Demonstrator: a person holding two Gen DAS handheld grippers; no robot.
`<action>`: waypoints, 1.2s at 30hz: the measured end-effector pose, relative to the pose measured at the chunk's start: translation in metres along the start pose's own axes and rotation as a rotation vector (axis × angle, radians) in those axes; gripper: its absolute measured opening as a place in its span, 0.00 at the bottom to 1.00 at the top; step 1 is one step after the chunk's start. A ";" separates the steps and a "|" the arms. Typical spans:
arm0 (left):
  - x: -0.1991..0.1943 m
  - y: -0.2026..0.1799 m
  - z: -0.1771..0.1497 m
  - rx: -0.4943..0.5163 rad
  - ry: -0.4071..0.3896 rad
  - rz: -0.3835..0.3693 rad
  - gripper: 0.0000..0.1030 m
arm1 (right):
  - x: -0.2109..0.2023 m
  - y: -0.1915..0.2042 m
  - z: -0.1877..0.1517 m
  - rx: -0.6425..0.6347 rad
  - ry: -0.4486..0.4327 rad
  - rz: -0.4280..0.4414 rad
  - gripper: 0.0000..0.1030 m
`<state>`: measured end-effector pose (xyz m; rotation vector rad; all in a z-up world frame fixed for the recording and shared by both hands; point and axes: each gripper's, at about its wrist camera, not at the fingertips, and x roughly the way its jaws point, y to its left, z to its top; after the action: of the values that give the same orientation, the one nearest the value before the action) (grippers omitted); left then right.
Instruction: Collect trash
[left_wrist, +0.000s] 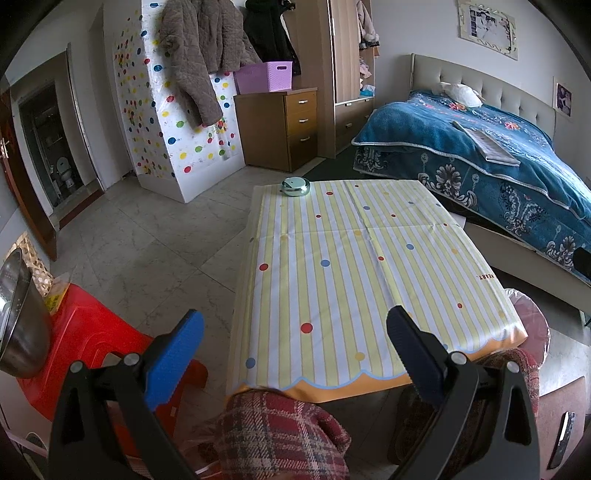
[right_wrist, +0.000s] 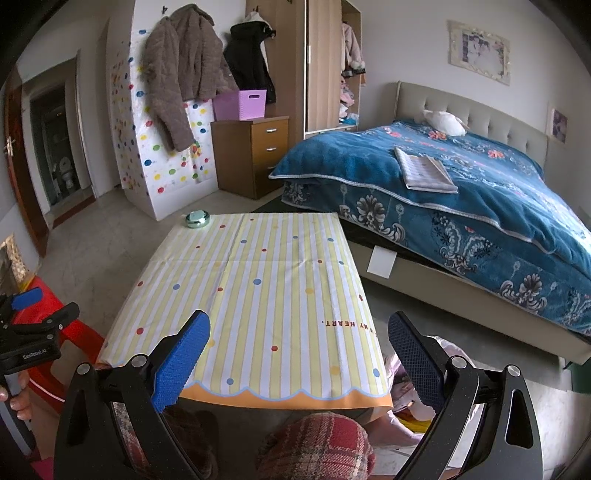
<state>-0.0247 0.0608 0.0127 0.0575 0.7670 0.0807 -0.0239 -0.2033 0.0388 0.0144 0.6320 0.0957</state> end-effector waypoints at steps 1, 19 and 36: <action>0.000 0.000 0.000 0.000 0.000 0.000 0.93 | 0.000 0.000 0.000 0.001 0.001 -0.001 0.93; 0.002 0.000 -0.002 -0.002 0.006 0.002 0.93 | 0.001 -0.009 -0.004 0.004 0.005 -0.001 0.93; 0.007 -0.001 -0.006 -0.004 0.014 0.005 0.93 | 0.001 -0.010 -0.005 0.006 0.008 0.000 0.93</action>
<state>-0.0240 0.0603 0.0038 0.0547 0.7811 0.0872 -0.0248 -0.2135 0.0339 0.0198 0.6401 0.0938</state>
